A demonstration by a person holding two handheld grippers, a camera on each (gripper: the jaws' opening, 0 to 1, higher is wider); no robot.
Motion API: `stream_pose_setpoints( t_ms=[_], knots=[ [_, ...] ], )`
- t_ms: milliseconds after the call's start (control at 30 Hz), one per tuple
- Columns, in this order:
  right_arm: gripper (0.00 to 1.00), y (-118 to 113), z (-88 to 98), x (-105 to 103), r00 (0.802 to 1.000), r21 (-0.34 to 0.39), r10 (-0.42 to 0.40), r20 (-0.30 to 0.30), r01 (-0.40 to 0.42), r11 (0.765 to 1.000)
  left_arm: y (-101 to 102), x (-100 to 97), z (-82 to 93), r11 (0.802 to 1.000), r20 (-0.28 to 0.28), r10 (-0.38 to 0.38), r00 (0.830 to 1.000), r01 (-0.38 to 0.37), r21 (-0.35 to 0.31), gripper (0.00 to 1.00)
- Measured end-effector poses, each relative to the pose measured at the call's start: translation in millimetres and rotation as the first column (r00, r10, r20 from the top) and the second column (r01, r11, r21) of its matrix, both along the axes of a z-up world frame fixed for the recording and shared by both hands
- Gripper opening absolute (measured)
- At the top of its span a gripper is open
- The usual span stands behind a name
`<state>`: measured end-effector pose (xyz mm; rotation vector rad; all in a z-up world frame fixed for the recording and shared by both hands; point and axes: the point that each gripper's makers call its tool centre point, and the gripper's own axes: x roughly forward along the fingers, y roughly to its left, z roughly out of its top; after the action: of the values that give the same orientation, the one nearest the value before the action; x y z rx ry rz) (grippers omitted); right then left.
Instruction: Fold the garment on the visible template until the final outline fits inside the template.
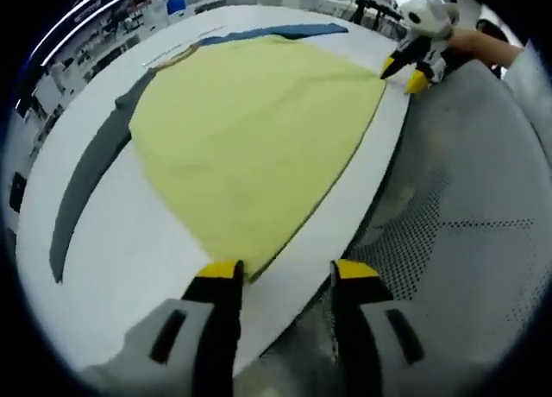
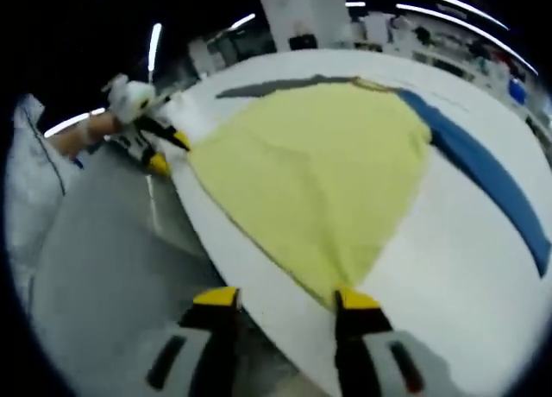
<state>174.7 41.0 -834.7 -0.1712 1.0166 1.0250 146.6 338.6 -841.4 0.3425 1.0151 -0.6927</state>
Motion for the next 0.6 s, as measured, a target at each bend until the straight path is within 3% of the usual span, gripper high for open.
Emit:
stream_pose_setpoints(
  t_ms=[67,133,167,233,267,367,400,467,500,533,567,600],
  knots=[
    [0.61,3,14.4,2,1.000,0.068,-0.029,-0.002,0.029,0.997,-2,4.1,9.6,0.995,0.028,0.060,0.998,-0.057,-0.087,0.57],
    [0.73,3,30.7,10,0.997,0.147,-0.071,0.006,0.069,0.987,-8,11.2,26.0,0.975,0.058,0.128,0.990,-0.115,-0.192,0.69],
    [0.78,1,39.0,19,0.993,0.185,-0.112,0.020,0.107,0.977,-10,16.9,37.2,0.951,0.065,0.185,0.981,-0.162,-0.263,0.77],
    [0.83,-11,58.5,44,0.971,0.271,-0.237,0.026,0.221,0.937,-9,28.1,50.8,0.916,0.093,0.252,0.963,-0.206,-0.344,0.86],
    [0.85,-20,65.3,58,0.955,0.302,-0.295,0.029,0.273,0.913,-13,37.8,67.7,0.891,0.122,0.297,0.947,-0.229,-0.392,0.88],
    [0.96,-61,77.8,105,0.871,0.362,-0.486,0.072,0.432,0.826,-12,53.0,91.5,0.832,0.141,0.378,0.915,-0.270,-0.485,0.92],
    [0.99,-75,78.9,118,0.845,0.367,-0.529,0.083,0.467,0.804,-9,61.9,100.2,0.816,0.177,0.405,0.897,-0.267,-0.513,0.92],
    [0.99,-103,70.0,133,0.818,0.314,-0.567,0.095,0.516,0.797,1,68.7,102.8,0.805,0.182,0.437,0.881,-0.293,-0.516,0.94],
    [0.99,-119,67.1,143,0.803,0.285,-0.577,0.148,0.525,0.802,4,71.2,105.2,0.809,0.201,0.436,0.877,-0.285,-0.513,0.94],
    [0.99,-128,65.0,149,0.790,0.270,-0.593,0.158,0.543,0.795,10,74.5,107.0,0.808,0.213,0.445,0.870,-0.287,-0.514,0.94],
    [0.99,-140,61.2,155,0.765,0.248,-0.624,0.158,0.581,0.775,13,76.1,107.7,0.806,0.214,0.454,0.865,-0.296,-0.513,0.94],
    [0.99,-154,63.8,168,0.725,0.261,-0.661,0.192,0.611,0.747,17,78.2,109.7,0.802,0.222,0.465,0.857,-0.301,-0.516,0.94]
  ],
)
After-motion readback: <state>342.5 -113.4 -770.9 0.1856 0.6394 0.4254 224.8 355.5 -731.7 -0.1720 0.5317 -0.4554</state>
